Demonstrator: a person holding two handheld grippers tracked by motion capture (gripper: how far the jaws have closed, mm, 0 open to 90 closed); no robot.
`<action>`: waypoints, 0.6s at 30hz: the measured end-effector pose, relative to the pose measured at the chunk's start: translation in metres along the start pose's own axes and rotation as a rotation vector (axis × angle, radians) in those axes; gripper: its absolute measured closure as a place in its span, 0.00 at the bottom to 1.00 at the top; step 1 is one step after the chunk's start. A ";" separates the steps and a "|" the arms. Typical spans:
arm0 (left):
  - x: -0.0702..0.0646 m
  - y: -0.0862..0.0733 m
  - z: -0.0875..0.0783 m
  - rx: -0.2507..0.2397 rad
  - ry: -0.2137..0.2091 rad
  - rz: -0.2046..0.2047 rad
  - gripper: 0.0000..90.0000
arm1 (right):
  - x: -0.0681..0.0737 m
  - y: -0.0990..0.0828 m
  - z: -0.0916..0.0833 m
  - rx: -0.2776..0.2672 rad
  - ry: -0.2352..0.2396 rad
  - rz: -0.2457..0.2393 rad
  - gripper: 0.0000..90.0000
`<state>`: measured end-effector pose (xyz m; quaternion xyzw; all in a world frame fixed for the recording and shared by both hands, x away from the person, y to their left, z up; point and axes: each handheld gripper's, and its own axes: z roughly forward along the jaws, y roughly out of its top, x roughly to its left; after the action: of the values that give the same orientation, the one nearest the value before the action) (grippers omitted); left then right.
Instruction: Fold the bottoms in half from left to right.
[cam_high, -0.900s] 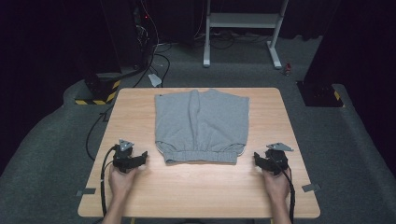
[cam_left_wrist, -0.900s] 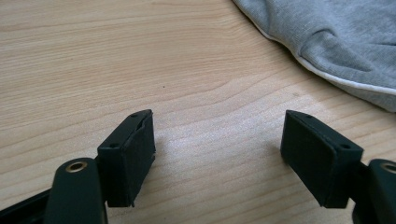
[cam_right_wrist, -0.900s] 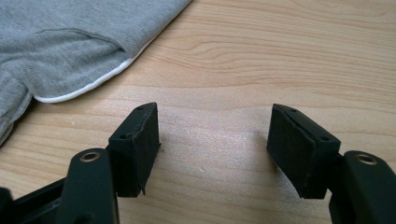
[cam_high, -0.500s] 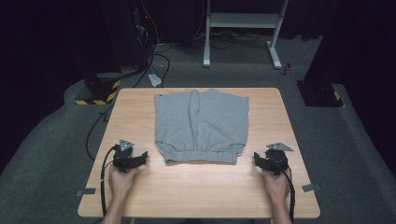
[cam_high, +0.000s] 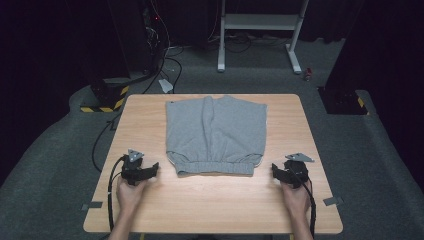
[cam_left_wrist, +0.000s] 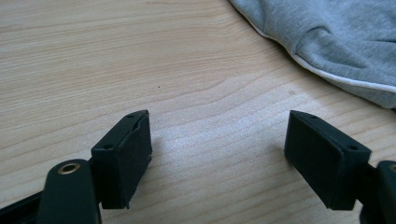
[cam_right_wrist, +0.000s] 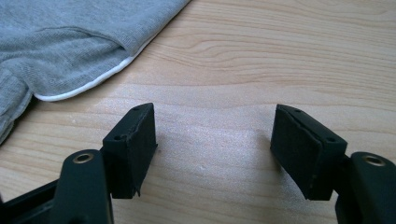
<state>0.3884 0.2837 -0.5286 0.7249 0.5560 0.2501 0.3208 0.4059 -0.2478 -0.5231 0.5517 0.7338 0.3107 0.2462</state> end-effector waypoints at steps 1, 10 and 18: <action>0.000 0.000 0.000 0.000 0.000 0.000 0.26 | 0.000 0.000 0.000 0.000 0.000 0.000 0.34; -0.008 0.001 0.000 -0.008 -0.014 0.004 0.29 | 0.000 0.001 0.001 -0.002 0.021 -0.020 0.35; -0.008 0.001 0.000 -0.006 -0.039 -0.012 0.24 | 0.000 0.001 0.001 -0.003 0.033 -0.025 0.37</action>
<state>0.3872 0.2757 -0.5280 0.7253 0.5533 0.2356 0.3351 0.4078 -0.2475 -0.5228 0.5369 0.7443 0.3177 0.2386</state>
